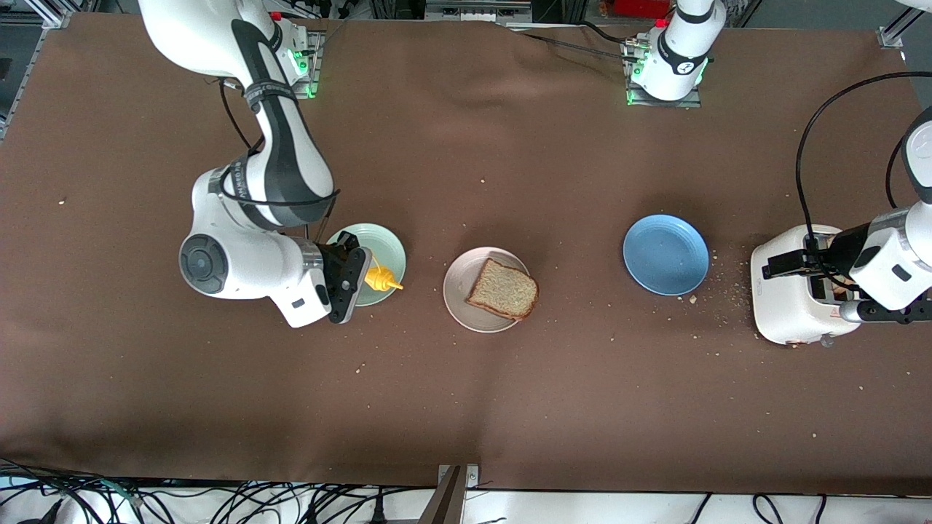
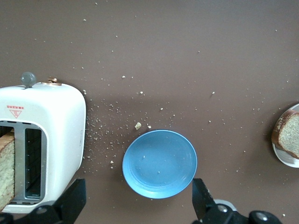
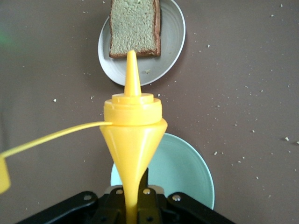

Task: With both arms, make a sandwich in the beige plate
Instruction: 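Set the mustard bottle down beside the lettuce and open the right gripper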

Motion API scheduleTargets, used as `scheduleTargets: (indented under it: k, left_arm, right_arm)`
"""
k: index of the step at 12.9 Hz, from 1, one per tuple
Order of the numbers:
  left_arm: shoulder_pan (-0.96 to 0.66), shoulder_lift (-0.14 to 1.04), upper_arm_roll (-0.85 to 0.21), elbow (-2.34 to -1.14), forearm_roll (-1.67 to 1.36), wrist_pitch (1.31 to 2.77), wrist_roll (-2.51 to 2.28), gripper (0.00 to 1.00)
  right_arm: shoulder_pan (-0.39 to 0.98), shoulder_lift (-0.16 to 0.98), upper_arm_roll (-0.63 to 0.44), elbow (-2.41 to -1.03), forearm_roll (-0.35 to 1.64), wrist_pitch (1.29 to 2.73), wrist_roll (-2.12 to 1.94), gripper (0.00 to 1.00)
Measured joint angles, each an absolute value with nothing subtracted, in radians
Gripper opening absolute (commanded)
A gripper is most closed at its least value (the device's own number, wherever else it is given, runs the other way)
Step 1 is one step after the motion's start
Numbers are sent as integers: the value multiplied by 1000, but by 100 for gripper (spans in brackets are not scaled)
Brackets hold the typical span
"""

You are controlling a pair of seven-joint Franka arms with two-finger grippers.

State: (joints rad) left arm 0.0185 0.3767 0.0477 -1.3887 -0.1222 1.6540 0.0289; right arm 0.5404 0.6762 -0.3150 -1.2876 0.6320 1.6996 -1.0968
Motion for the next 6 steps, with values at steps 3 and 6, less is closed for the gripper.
scheduleTargets:
  k: [3,6]
  left_arm:
    - [18,380,45,-1389,-122,1650,29,100]
    - [17,389,43,-1389,-122,1647,29,100]
  right_arm:
    - [457,677,-315,-1309,764,1601,-1287,0]
    - [350,683,-314,-1357,882,1496,-1517,0]
